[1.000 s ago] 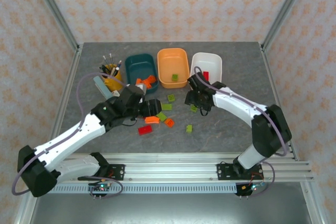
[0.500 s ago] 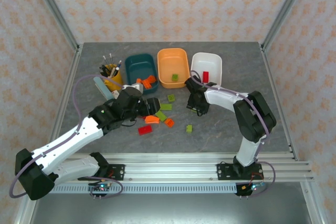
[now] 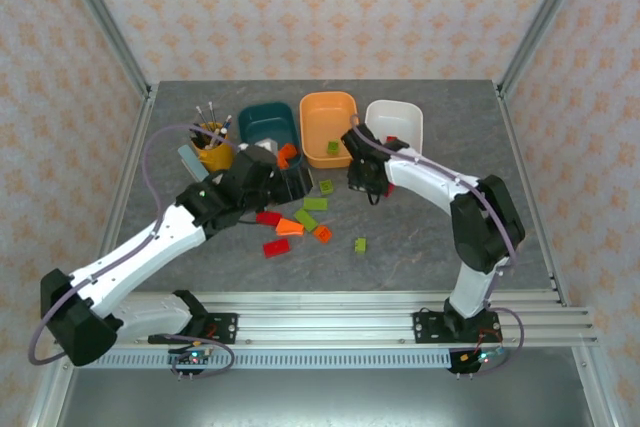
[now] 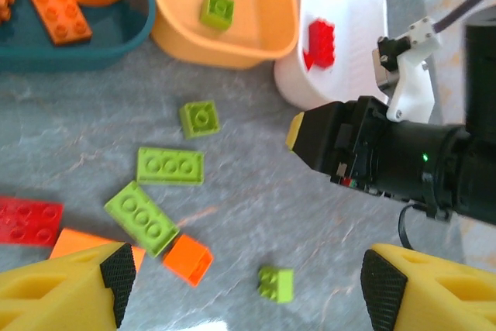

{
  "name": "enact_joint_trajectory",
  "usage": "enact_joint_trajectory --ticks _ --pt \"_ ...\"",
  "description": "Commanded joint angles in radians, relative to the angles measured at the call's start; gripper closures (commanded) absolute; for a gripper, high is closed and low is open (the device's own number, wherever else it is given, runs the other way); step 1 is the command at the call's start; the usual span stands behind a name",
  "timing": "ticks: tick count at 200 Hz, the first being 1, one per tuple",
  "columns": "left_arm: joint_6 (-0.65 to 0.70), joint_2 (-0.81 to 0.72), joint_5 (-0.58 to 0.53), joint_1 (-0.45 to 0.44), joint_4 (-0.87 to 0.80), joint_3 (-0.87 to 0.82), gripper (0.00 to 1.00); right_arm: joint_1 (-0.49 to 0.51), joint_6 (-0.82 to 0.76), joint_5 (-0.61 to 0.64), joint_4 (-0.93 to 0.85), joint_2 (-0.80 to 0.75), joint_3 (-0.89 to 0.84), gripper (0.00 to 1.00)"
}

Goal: Sort the legos into containers by color

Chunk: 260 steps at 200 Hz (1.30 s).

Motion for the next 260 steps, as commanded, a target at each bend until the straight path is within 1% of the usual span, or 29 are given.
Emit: enact_joint_trajectory --ticks 1,23,37,62,82,103,124,152,180,228,245,260 --pt "-0.038 0.058 0.02 0.071 -0.035 0.075 0.2 0.004 -0.119 0.015 -0.057 0.014 0.159 0.78" --pt "-0.044 0.129 0.053 0.151 -0.047 0.133 0.2 0.004 -0.17 -0.089 -0.075 0.156 0.337 0.77" --pt "-0.03 0.177 0.066 0.192 -0.065 0.18 0.2 0.001 -0.191 -0.131 -0.11 0.259 0.47 0.77" --pt "-0.025 0.245 0.098 0.251 -0.062 0.233 0.2 -0.02 -0.174 -0.192 -0.178 0.433 0.682 0.75" --pt "-0.024 0.295 0.113 0.276 -0.055 0.267 0.2 -0.039 -0.14 -0.238 -0.21 0.544 0.799 0.75" --pt "-0.024 0.332 0.12 0.279 -0.046 0.295 0.2 -0.047 -0.111 -0.278 -0.241 0.637 0.894 0.74" --pt "-0.028 0.351 0.128 0.278 -0.038 0.312 0.2 -0.047 -0.097 -0.306 -0.262 0.694 0.955 0.68" --pt "-0.018 0.349 0.134 0.278 -0.044 0.314 0.2 -0.047 -0.084 -0.302 -0.262 0.698 0.96 0.55" --pt "-0.011 0.339 0.135 0.278 -0.05 0.303 0.2 -0.047 -0.079 -0.295 -0.264 0.673 0.952 0.47" --pt "-0.008 0.291 0.116 0.276 -0.081 0.277 0.2 -0.047 -0.084 -0.26 -0.258 0.553 0.938 0.45" --pt "-0.011 0.251 0.098 0.275 -0.12 0.259 0.21 -0.046 -0.089 -0.25 -0.252 0.496 0.928 0.46" --pt "-0.021 0.211 0.072 0.275 -0.175 0.238 0.21 -0.041 -0.103 -0.235 -0.229 0.426 0.884 0.46"
